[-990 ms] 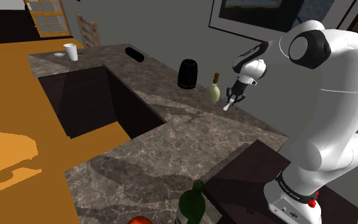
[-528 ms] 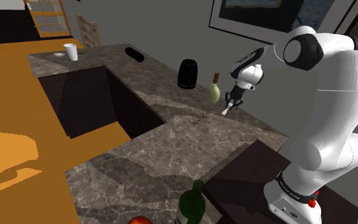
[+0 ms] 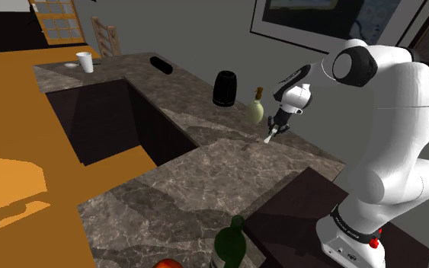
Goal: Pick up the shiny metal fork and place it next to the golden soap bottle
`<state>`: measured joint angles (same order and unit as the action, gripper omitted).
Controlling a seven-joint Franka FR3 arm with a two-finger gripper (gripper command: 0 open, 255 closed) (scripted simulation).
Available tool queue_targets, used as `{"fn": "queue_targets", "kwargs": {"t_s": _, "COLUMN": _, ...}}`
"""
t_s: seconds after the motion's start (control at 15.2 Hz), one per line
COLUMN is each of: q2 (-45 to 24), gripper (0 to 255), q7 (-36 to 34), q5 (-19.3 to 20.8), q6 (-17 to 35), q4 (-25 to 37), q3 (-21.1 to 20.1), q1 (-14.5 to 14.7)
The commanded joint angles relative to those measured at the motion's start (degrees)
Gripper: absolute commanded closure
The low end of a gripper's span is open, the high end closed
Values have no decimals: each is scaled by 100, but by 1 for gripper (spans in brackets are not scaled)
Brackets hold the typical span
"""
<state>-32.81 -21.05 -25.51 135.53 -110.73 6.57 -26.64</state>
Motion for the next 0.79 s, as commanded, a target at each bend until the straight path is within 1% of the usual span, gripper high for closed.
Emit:
{"fn": "queue_targets", "kwargs": {"t_s": 0.0, "q2": -128, "gripper": 255, "q7": 38, "q5": -41, "q6": 91, "q4": 38, "q3": -29, "q1": -12}}
{"fn": "queue_targets", "kwargs": {"t_s": 0.4, "q2": -484, "gripper": 255, "q7": 164, "q5": -154, "q6": 341, "q4": 133, "q3": -111, "q1": -64}}
{"fn": "queue_targets", "kwargs": {"t_s": 0.73, "q2": -485, "gripper": 255, "q7": 164, "q5": -154, "q6": 340, "q4": 135, "q3": -111, "q1": -64}}
